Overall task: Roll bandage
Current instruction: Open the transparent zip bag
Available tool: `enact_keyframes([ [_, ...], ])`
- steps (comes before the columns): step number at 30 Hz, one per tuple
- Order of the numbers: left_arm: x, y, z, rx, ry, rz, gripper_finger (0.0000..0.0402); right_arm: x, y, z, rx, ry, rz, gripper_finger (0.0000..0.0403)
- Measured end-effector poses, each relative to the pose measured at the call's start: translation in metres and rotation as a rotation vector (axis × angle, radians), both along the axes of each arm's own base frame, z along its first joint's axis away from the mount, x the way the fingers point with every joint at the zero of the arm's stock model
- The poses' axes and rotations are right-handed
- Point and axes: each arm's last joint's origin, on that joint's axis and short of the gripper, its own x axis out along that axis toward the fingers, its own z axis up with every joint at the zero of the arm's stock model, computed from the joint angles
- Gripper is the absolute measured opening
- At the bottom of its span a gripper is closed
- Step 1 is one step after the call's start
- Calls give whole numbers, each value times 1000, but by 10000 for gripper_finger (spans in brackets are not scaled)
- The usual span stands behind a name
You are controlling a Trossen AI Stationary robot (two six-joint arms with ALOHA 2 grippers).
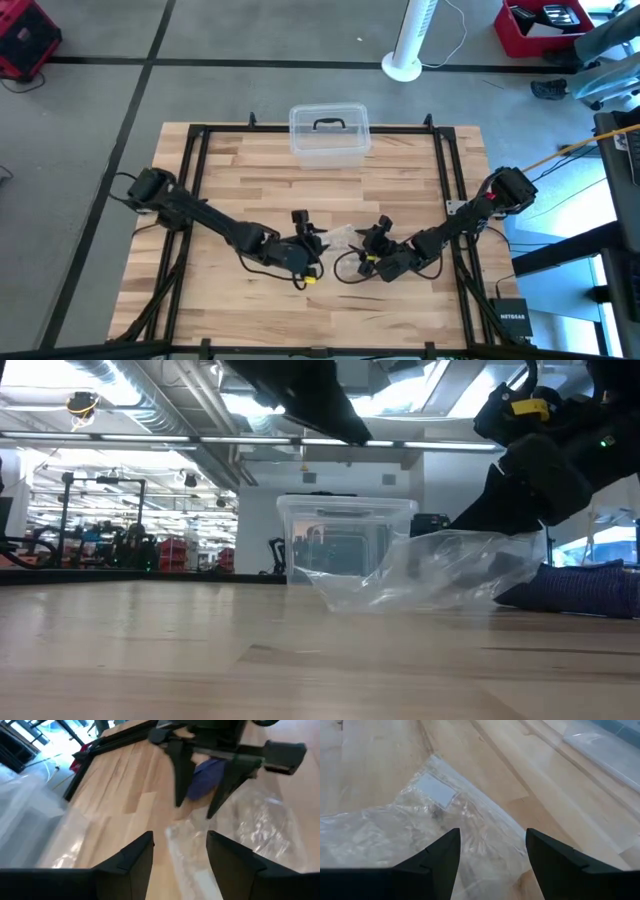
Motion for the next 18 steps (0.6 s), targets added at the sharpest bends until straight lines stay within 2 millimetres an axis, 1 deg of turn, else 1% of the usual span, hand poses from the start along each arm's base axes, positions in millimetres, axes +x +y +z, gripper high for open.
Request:
enact_keyframes([
  [2, -7, 4, 9, -9, 12, 15, 175, 0, 0, 0, 1, -1, 0, 225],
  [4, -14, 11, 14, -25, 42, 39, 173, 0, 0, 0, 3, -3, 1, 225],
  [7, -25, 22, 8, -65, 85, 81, 169, 0, 0, 0, 8, -2, 6, 225],
  [9, -32, 30, -5, -95, 95, 117, 169, 0, 0, 0, 9, -3, 6, 225],
  [12, -42, 37, -32, -157, 112, 143, 169, 0, 1, 0, 9, -3, 6, 225],
  [15, -51, 39, -58, -267, 68, 130, 169, 1, 1, 0, 9, -3, 6, 225],
  [18, -59, 40, -74, -358, -16, 108, 169, 1, 1, 1, 12, -7, 7, 225],
])
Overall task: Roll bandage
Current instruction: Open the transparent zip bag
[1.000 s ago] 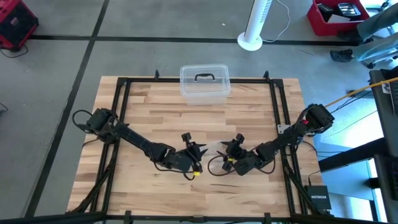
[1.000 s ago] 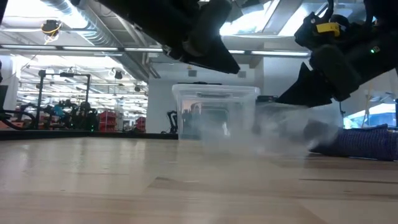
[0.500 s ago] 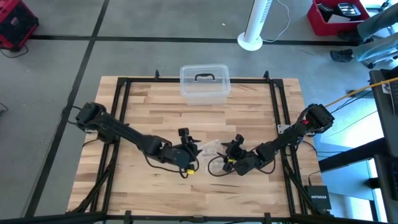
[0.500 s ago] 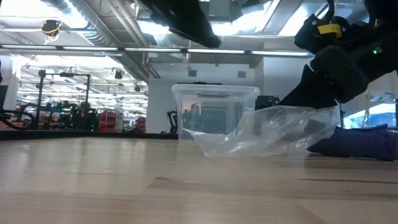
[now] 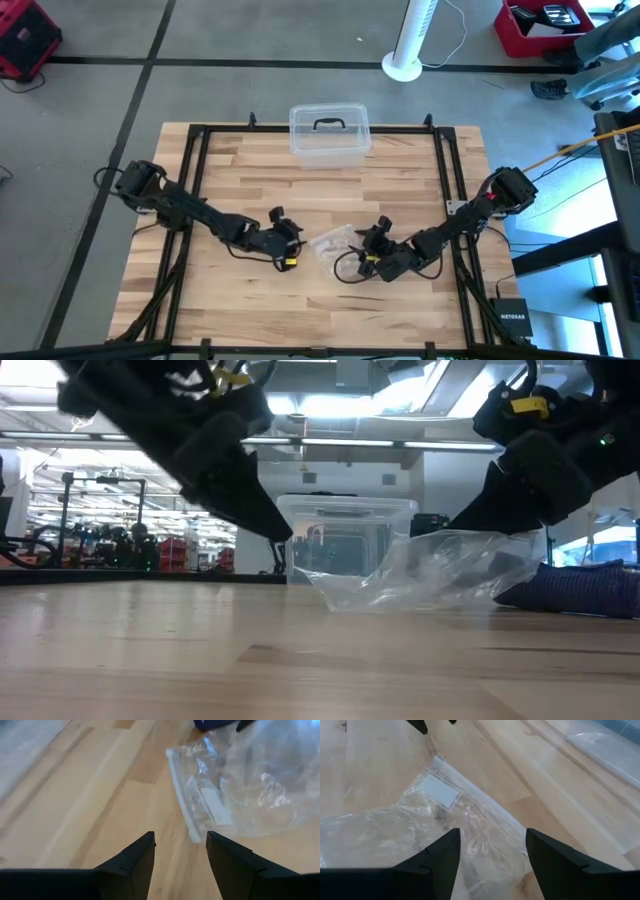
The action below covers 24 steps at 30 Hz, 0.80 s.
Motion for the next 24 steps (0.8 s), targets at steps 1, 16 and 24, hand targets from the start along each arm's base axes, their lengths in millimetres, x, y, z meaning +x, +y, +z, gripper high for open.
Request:
enact_keyframes([
  [1, -3, 0, -4, -18, -29, 2, 169, 0, 0, 0, -1, -2, 2, 225],
  [16, -3, 1, -34, -60, -114, 13, 168, 49, -32, 22, 152, 146, 254, 225],
  [24, -4, 0, -45, -80, -87, 34, 168, 53, -33, -18, 109, 297, 269, 225],
])
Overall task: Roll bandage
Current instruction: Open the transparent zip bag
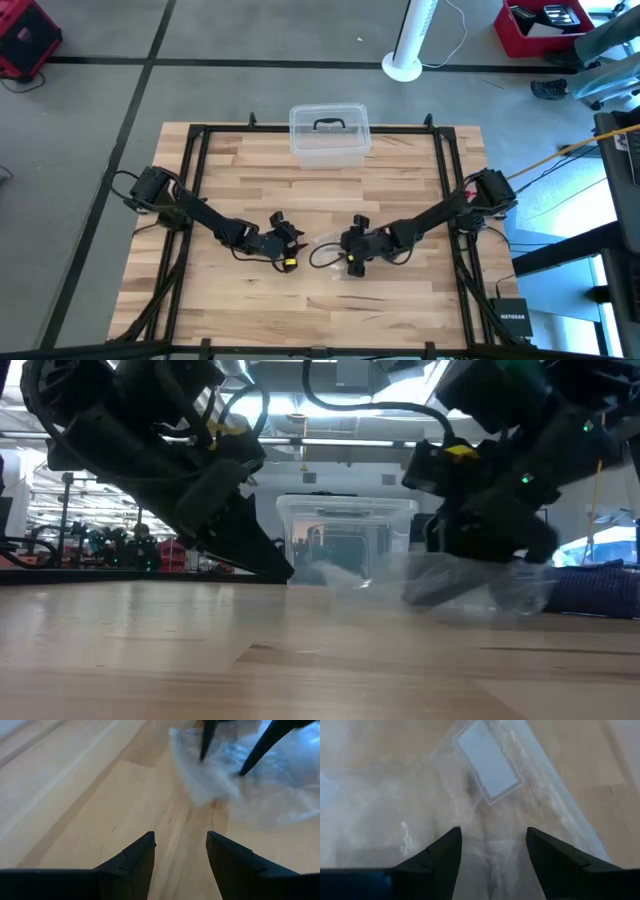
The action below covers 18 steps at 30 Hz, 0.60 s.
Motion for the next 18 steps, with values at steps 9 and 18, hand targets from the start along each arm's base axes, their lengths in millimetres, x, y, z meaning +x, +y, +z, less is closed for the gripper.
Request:
enact_keyframes([
  [9, 0, 0, 0, -2, -5, 2, 168, 4, 1, -18, -45, 30, 7, 163],
  [18, 0, 0, 0, -7, -7, 4, 168, -2, 3, -6, -123, 7, -1, 16],
])
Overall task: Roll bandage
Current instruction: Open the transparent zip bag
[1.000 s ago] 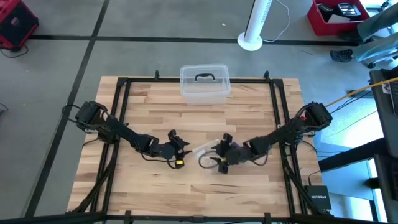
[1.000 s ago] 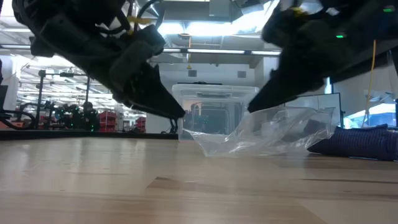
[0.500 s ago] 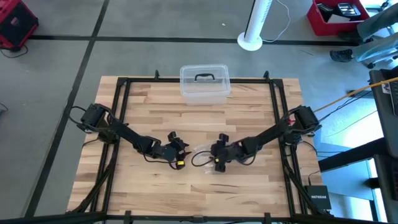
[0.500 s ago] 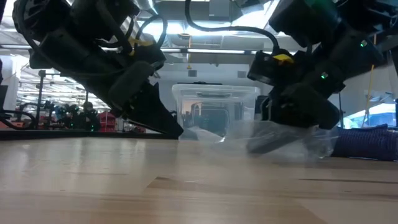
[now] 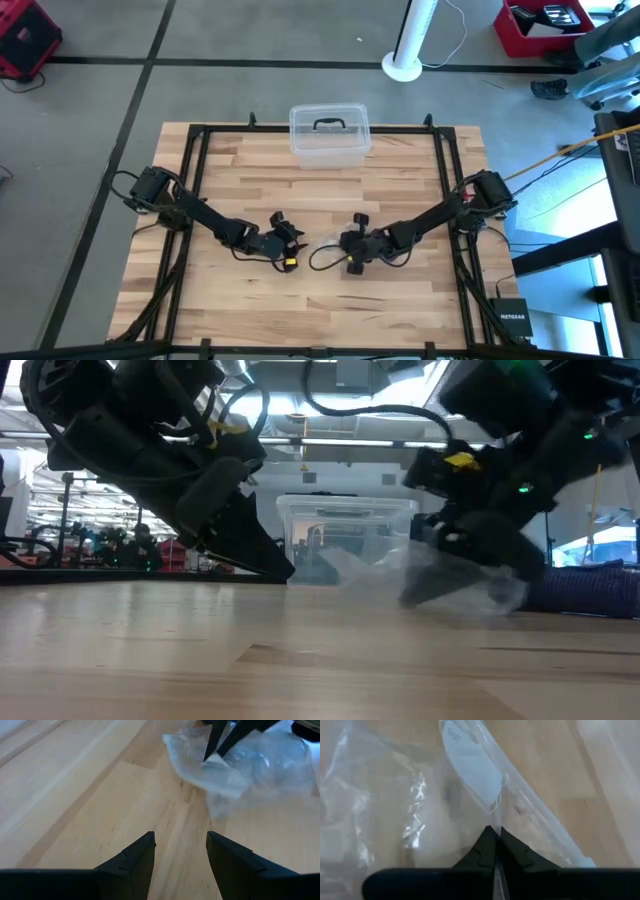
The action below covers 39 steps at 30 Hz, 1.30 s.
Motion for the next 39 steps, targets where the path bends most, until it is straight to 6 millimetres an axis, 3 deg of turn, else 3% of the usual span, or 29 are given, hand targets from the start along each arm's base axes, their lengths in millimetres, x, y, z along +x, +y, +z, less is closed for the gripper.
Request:
enact_keyframes([
  [5, 1, -3, 3, -8, -39, -11, 168, -12, 7, 41, 10, -97, 47, 5],
  [9, 7, -12, 17, 0, -183, -65, 168, -30, 7, 66, 55, -274, 88, 7],
  [12, 11, -19, 32, 7, -321, -102, 168, -44, 3, 81, 148, -509, 151, 4],
  [18, 22, -36, 63, 90, -486, -174, 168, -73, -16, 71, 345, -802, 196, 3],
  [26, 52, -47, 106, 278, -479, -182, 168, -71, -16, 76, 386, -845, 206, 3],
  [39, 60, -36, 109, 305, -460, -227, 158, -67, -14, 82, 394, -858, 227, 4],
])
